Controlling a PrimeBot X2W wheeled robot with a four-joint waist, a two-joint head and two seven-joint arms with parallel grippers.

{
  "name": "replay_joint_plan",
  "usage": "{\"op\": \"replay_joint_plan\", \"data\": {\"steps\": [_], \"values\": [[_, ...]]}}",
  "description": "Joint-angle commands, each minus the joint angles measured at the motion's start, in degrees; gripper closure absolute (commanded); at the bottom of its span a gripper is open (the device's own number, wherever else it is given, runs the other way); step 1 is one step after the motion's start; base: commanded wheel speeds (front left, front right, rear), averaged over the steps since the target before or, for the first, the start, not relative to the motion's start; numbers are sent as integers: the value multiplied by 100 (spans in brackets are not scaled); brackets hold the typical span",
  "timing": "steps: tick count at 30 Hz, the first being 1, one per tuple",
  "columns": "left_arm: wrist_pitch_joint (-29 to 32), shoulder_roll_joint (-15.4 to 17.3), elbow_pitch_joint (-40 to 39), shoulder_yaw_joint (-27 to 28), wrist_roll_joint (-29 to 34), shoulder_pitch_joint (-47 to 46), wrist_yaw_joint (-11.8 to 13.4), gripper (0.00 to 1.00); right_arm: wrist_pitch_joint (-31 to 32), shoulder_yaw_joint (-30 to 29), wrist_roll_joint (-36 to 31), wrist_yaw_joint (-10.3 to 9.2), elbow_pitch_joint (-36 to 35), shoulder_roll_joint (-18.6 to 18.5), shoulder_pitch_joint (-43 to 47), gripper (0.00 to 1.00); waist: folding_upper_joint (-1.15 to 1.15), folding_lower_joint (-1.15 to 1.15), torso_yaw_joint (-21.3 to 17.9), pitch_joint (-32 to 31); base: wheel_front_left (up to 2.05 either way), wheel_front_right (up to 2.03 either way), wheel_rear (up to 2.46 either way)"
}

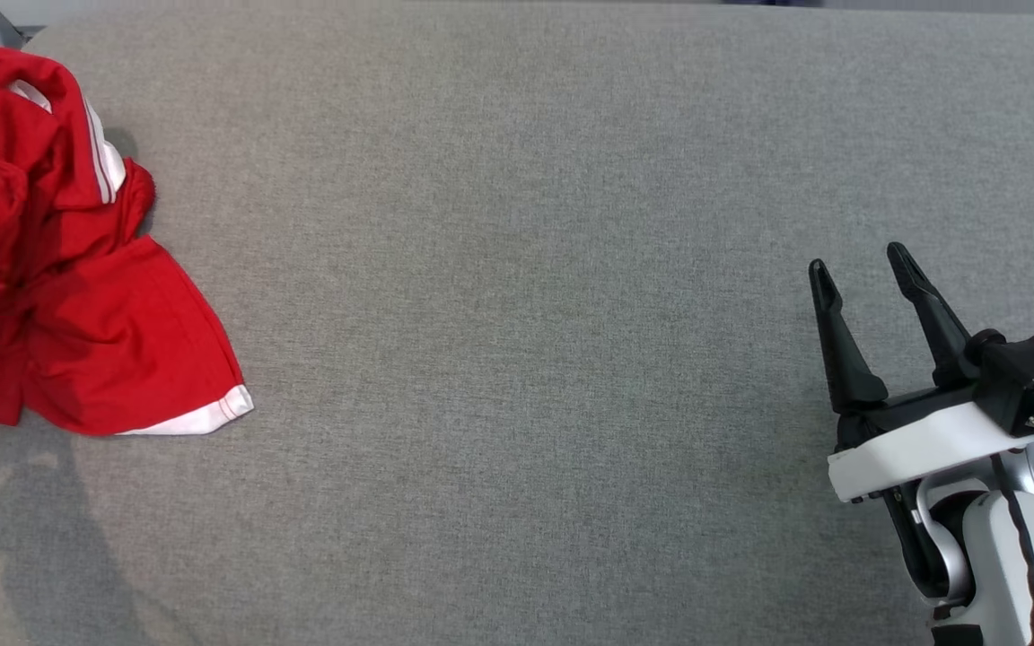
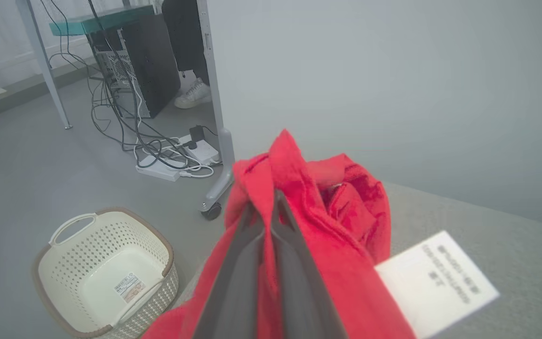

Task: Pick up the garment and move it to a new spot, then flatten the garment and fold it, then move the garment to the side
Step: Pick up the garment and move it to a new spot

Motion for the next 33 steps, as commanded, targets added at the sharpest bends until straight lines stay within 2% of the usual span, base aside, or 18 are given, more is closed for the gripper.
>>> {"op": "replay_joint_plan", "data": {"steps": [1, 10, 16, 25, 29, 32, 33], "values": [[-141, 63, -124, -43, 91, -99, 47, 100, -50, -47, -26, 0, 1, -12, 75, 0, 0, 0, 55, -167, 0, 0, 0], [-592, 96, -1491, -206, 396, 196, 363, 100, -89, -179, 14, 0, -19, 31, 270, 0, 0, 0, 5, -768, 0, 0, 0], [-449, -4, -3396, -157, 403, 1165, 770, 100, -88, -305, 34, 0, -79, 89, 505, 0, 0, 0, -234, -1181, 0, 0, 0], [380, -254, -6396, -439, 598, 2787, 1506, 100, 6, -293, 53, 0, -273, 148, 688, 0, 0, 0, -896, -1334, 0, 0, 0], [655, -466, -7063, -858, 684, 2970, 1575, 100, 0, -188, 74, 0, -344, 173, 594, 0, 0, 0, -1313, -1174, 0, 0, 0], [773, -738, -7154, -1309, 681, 2824, 1473, 100, -34, -161, 98, 0, -340, 181, 549, 0, 0, 0, -1643, -1075, 0, 0, 0], [845, -895, -7018, -1648, 707, 2658, 1336, 100, -51, -125, 106, 0, -335, 189, 501, 0, 0, 0, -1891, -992, 0, 0, 0]]}}
